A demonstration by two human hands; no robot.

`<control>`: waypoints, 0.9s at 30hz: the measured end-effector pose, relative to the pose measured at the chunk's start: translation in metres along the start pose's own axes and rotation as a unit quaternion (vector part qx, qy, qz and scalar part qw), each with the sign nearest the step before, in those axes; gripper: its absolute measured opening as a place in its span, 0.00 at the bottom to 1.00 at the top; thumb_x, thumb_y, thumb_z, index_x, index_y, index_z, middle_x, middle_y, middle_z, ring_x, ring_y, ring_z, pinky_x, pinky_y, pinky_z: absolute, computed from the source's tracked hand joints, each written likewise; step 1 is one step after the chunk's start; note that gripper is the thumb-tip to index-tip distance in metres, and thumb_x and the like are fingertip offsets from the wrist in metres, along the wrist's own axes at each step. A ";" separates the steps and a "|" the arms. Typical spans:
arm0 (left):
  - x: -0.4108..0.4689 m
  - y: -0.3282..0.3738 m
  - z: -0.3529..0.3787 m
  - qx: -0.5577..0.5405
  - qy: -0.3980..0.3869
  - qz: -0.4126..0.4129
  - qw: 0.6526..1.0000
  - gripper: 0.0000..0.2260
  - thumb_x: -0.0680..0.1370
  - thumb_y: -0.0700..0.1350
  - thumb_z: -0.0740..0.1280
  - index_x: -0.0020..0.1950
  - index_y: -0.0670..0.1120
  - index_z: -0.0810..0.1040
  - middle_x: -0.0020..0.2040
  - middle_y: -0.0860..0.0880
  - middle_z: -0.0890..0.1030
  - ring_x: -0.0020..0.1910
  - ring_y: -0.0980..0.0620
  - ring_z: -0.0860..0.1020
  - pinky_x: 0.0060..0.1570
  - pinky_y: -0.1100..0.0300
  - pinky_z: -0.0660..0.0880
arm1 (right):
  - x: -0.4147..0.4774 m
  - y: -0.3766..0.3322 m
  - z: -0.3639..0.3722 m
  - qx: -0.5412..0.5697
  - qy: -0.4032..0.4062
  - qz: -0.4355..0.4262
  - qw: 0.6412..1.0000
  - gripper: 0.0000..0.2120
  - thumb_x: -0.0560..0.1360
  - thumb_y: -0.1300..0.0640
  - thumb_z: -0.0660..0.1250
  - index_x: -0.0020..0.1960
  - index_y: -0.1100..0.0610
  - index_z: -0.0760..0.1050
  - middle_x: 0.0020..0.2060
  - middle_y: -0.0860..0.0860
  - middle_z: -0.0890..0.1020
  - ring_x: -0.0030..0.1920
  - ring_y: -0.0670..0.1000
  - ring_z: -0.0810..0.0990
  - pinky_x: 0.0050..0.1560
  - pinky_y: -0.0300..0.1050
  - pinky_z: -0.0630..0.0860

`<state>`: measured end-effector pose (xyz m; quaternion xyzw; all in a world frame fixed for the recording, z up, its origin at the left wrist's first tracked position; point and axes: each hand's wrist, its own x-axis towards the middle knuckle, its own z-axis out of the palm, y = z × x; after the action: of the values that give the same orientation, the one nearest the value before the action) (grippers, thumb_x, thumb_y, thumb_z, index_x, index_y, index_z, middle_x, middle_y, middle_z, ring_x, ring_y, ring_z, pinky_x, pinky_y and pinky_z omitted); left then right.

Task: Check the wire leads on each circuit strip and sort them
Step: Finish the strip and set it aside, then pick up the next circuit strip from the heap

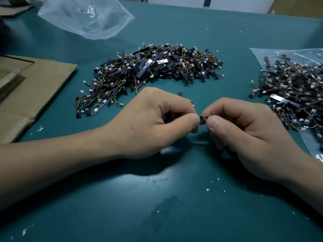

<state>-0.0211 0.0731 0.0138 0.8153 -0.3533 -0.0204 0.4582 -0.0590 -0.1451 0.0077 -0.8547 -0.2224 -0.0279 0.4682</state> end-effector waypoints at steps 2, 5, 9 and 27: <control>0.000 -0.001 -0.001 -0.010 0.008 -0.003 1.000 0.09 0.79 0.43 0.68 0.40 0.46 0.85 0.30 0.48 0.78 0.30 0.48 0.74 0.32 0.58 0.70 | 0.001 0.000 0.001 -0.005 0.007 0.004 1.000 0.13 0.79 0.45 0.62 0.42 0.51 0.75 0.28 0.50 0.75 0.28 0.43 0.69 0.30 0.37 0.66; -0.001 0.000 -0.002 -0.025 -0.016 -0.014 0.999 0.09 0.79 0.44 0.68 0.42 0.46 0.85 0.31 0.48 0.79 0.31 0.48 0.75 0.32 0.59 0.71 | 0.000 -0.001 -0.001 -0.010 -0.002 -0.006 1.000 0.13 0.79 0.46 0.62 0.38 0.51 0.71 0.26 0.46 0.70 0.27 0.42 0.66 0.30 0.35 0.64; -0.001 -0.001 -0.002 -0.019 -0.046 -0.006 0.999 0.10 0.80 0.45 0.68 0.42 0.45 0.86 0.30 0.45 0.77 0.29 0.46 0.74 0.31 0.59 0.69 | 0.000 -0.001 -0.003 -0.014 -0.017 -0.021 1.000 0.14 0.78 0.49 0.62 0.36 0.52 0.71 0.26 0.47 0.68 0.28 0.45 0.65 0.31 0.36 0.63; -0.001 0.000 -0.002 -0.052 -0.052 -0.024 0.997 0.10 0.79 0.43 0.68 0.38 0.46 0.82 0.27 0.49 0.74 0.27 0.55 0.70 0.30 0.65 0.66 | -0.001 0.001 -0.005 -0.024 -0.042 -0.027 0.998 0.12 0.79 0.49 0.63 0.37 0.48 0.73 0.26 0.47 0.70 0.27 0.44 0.67 0.30 0.36 0.64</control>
<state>-0.0209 0.0751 0.0145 0.7968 -0.3551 -0.0918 0.4801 -0.0591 -0.1495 0.0096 -0.8596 -0.2647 -0.0098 0.4370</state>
